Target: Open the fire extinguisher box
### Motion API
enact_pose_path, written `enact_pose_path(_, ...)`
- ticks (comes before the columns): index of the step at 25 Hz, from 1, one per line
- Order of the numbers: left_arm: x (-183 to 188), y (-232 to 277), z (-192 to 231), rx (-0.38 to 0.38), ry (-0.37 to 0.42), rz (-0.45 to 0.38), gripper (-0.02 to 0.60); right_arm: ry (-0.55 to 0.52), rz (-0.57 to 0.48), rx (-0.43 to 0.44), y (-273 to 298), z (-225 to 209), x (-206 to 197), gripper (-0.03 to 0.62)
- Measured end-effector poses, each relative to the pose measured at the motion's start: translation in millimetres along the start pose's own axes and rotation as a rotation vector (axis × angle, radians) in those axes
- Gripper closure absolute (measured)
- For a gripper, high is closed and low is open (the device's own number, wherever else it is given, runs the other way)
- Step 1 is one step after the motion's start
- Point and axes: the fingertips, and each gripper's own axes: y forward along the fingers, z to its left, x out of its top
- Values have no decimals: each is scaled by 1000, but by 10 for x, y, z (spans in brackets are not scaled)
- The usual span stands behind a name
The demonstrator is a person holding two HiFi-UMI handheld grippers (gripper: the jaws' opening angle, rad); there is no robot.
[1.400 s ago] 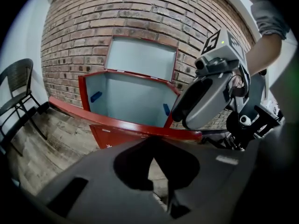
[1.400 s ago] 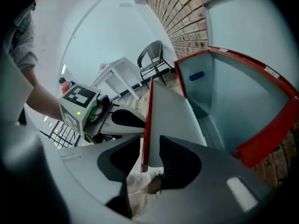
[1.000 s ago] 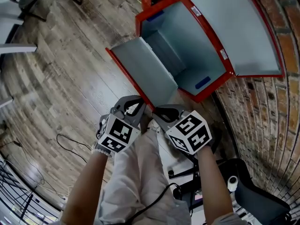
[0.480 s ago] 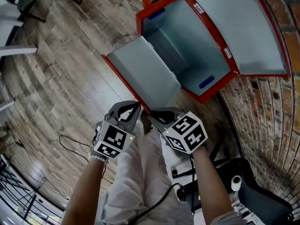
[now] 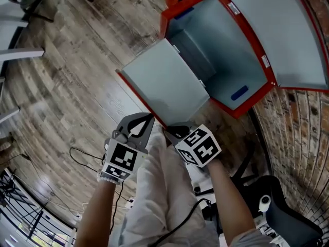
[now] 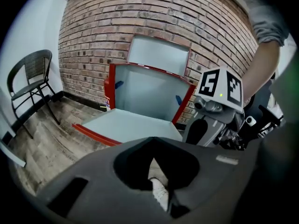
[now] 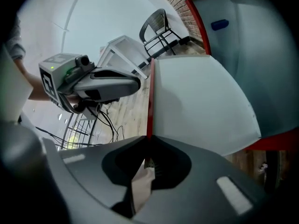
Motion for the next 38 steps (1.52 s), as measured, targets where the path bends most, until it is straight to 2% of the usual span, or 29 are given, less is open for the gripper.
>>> enact_pose_path(11,-118,-19,363,45,-8,-5,583,6,111,-24,585,-204,-208,562)
enact_pose_path(17,-143,44,440,51,-13,-12,583,0,129,-51,825,-360,-285,563)
enact_pose_path(24,-160,172,488,55,-39,-27,583,59,169,-94,1082,-637,-431,568)
enact_pose_path(31,-164,287,687,96,-82,-71,583,48,207,-277,1344,-1025,-522,556)
enact_pose_path(33,-211,347,737,92,-65,-61,583,58,216,-347,1400,-1175,-529,556)
enact_pose_path(35,-277,399,772,87,-29,-41,583,91,218,-414,1435,-1332,-533,555)
enact_pose_path(38,-353,450,807,84,-25,-33,583,193,197,-476,1412,-1575,-589,549)
